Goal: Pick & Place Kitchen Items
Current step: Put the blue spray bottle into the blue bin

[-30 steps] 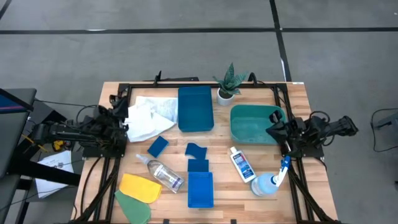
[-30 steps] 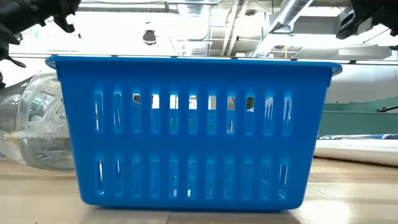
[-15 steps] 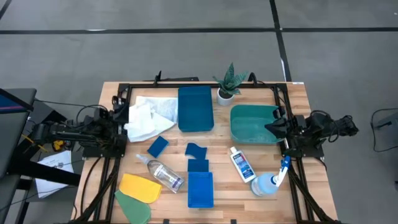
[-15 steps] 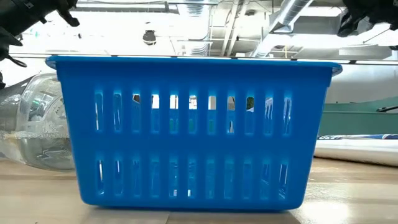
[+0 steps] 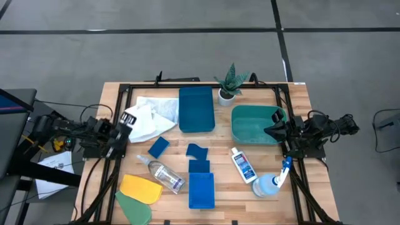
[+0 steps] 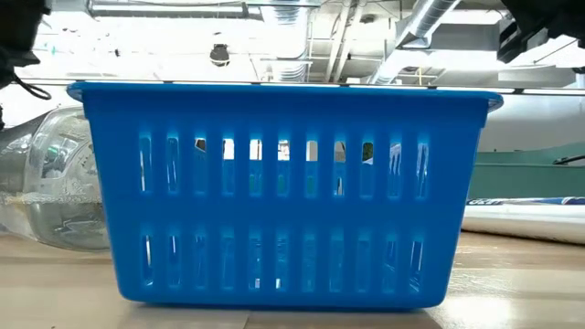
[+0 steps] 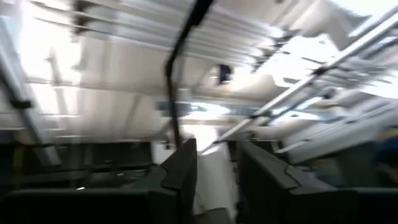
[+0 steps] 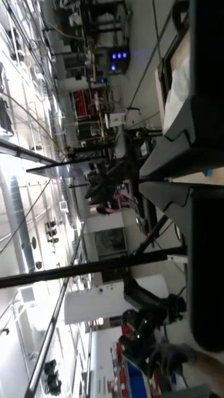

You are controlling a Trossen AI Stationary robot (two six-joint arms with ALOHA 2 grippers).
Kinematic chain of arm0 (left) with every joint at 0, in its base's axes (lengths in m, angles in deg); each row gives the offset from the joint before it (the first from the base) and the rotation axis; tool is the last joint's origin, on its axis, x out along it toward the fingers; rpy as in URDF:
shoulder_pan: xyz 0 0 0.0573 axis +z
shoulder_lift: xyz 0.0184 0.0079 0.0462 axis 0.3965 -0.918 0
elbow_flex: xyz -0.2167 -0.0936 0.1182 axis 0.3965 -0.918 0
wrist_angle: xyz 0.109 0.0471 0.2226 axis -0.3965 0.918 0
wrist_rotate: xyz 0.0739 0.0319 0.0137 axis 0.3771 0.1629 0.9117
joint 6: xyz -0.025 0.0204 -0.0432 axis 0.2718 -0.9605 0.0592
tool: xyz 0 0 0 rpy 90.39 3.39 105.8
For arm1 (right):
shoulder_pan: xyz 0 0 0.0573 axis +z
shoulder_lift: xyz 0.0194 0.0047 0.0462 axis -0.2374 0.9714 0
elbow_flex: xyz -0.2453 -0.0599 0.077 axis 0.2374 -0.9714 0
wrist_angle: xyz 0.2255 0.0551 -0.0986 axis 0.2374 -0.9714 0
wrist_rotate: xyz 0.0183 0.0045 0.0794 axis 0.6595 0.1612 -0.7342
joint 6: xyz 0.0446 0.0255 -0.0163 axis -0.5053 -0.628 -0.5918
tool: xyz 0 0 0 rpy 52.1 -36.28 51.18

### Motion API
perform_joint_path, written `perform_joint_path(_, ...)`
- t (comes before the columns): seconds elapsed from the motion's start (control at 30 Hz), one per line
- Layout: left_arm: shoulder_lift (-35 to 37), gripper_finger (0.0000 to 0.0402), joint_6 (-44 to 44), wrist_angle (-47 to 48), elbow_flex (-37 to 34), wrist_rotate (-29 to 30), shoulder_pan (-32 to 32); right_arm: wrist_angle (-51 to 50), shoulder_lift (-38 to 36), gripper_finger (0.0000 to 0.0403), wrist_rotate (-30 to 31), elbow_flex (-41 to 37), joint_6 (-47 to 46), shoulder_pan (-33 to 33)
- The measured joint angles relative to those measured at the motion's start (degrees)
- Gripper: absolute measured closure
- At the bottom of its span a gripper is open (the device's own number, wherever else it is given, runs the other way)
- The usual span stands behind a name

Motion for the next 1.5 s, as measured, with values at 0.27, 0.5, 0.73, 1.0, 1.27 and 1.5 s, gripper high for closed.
perform_joint_path(0.27, -2.04, 0.0191, -11.26, 1.64, 0.00, 0.93, -11.76, 0.76, 0.00, 0.0343, 6.14, 0.40, 2.82, 3.27)
perform_joint_path(0.5, -3.01, 0.0107, -18.71, 1.65, -0.01, 6.39, -17.14, -0.26, 0.00, 0.0307, 5.70, 1.90, 3.04, 8.12)
perform_joint_path(0.73, -3.01, 0.0075, -19.46, 1.20, 0.00, 6.52, -17.91, -0.11, 0.26, 0.0215, 5.52, 1.97, 2.57, 16.24)
perform_joint_path(1.0, -3.03, 0.0073, -19.46, 2.61, 0.63, 6.56, -17.91, -2.32, 0.26, 0.0122, 2.38, 1.99, 3.10, 25.78)
perform_joint_path(1.27, -3.01, 0.0073, -19.46, 2.53, 0.72, 6.56, -17.86, -5.64, 0.26, 0.0107, 3.11, 1.97, 2.75, 31.34)
perform_joint_path(1.5, -3.01, 0.0073, -19.44, 2.53, 0.74, 6.57, -17.86, -6.23, 0.24, 0.0107, 8.52, 1.99, 2.60, 31.99)
